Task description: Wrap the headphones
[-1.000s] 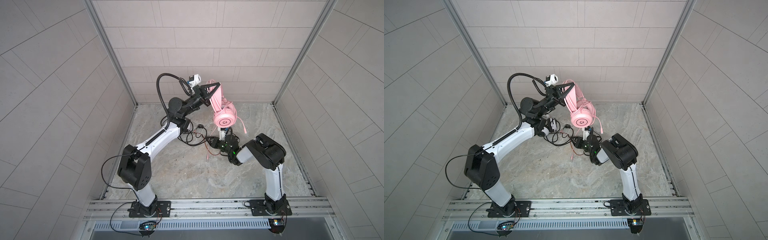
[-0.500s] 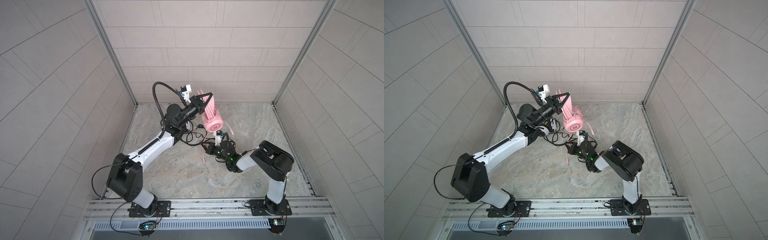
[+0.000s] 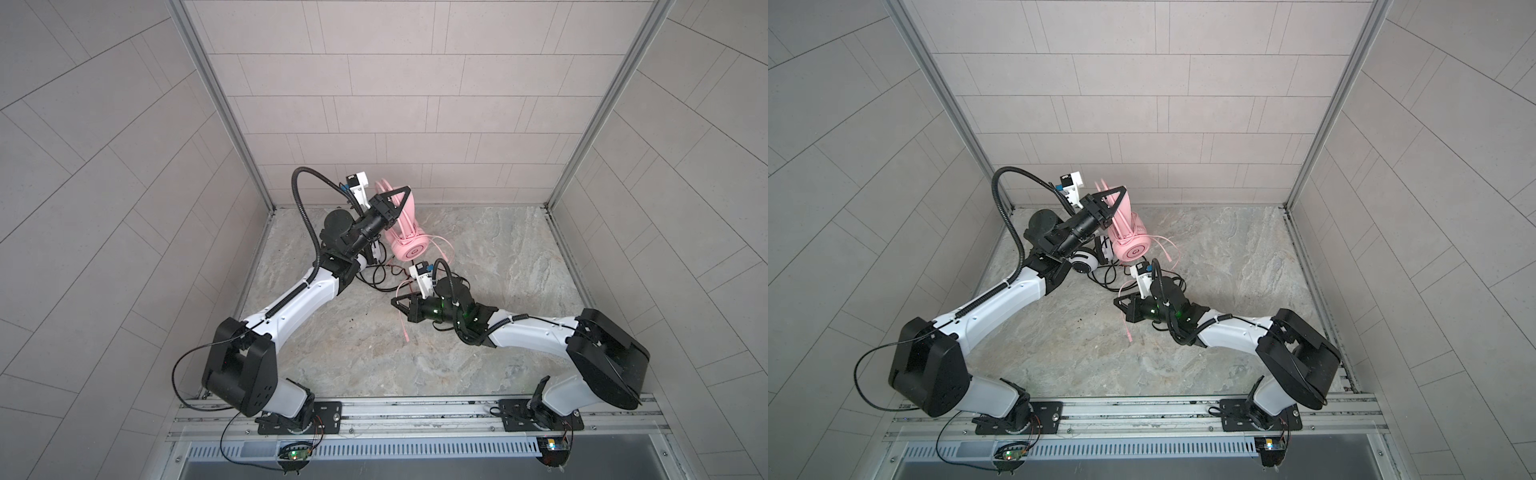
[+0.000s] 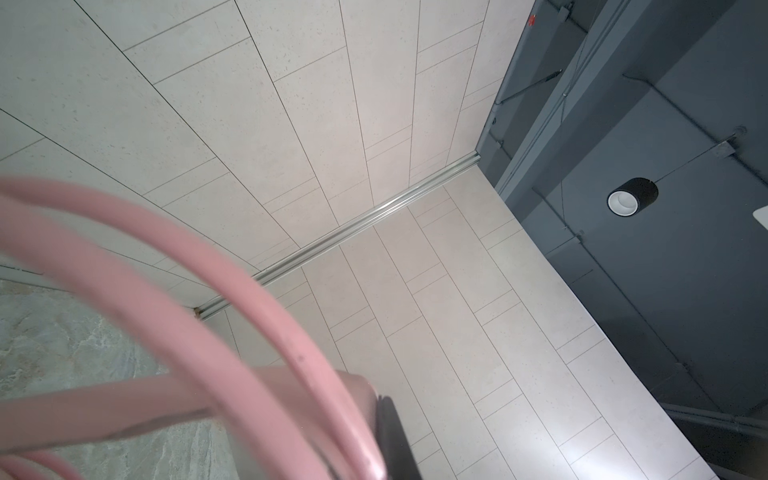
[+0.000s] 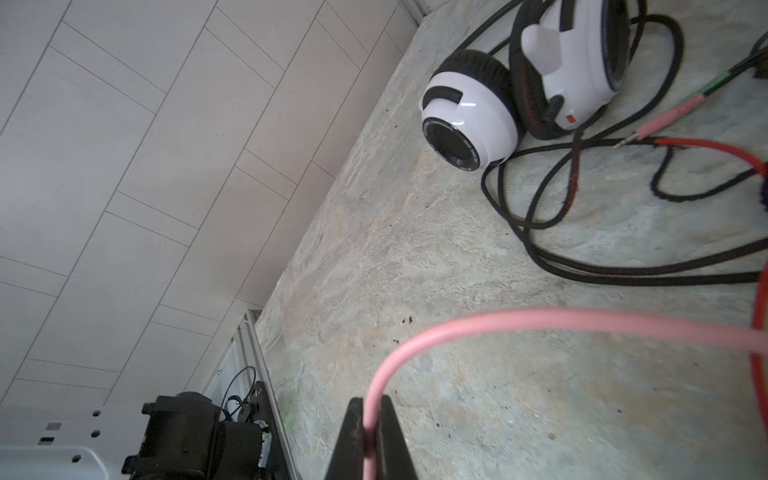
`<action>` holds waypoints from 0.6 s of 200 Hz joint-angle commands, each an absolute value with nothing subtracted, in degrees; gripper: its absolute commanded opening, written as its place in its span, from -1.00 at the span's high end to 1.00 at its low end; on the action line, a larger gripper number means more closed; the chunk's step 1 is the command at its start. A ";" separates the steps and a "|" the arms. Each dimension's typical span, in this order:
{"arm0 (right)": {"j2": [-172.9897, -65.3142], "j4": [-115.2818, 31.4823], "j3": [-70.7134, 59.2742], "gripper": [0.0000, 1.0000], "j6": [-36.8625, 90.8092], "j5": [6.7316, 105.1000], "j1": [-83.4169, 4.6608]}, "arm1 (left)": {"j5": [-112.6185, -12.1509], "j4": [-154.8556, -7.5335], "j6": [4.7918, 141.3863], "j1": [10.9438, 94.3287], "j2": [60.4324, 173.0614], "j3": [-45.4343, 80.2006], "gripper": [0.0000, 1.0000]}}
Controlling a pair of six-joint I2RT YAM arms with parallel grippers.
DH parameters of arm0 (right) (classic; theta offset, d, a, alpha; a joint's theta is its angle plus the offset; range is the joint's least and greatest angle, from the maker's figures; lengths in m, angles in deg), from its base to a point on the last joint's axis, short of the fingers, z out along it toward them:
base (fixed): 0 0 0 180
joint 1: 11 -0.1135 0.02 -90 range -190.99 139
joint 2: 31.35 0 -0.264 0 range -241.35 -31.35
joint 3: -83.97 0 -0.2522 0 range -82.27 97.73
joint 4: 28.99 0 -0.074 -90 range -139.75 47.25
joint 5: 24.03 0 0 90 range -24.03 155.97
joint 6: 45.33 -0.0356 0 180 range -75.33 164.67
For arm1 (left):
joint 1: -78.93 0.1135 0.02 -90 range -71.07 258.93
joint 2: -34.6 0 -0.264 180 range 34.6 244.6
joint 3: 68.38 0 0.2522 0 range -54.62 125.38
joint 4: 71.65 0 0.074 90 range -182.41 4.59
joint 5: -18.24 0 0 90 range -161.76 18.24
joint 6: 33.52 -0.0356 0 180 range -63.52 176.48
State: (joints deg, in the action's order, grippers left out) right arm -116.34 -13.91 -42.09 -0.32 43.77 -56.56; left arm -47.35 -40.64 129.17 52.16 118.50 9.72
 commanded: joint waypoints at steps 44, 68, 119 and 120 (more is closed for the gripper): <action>-99.76 -46.97 -41.32 0.87 19.11 47.26 -35.31 | -23.15 -72.96 119.60 53.09 110.75 15.85 1.00; -97.56 -51.49 -39.45 0.87 21.14 43.83 -25.07 | -11.74 -81.36 114.86 53.91 112.41 17.45 1.00; -107.52 -44.84 -29.12 0.87 22.32 40.42 -20.15 | -0.07 -33.14 155.61 53.37 117.08 11.54 1.00; -107.93 -44.84 -28.98 0.87 22.34 40.27 -20.19 | -0.05 -32.38 156.32 53.27 117.15 11.51 1.00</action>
State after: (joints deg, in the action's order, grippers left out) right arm -101.85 -48.14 -33.61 19.92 43.42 -20.10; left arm -8.05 -61.45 134.17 53.52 115.75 11.71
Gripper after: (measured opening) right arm 0.068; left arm 0.087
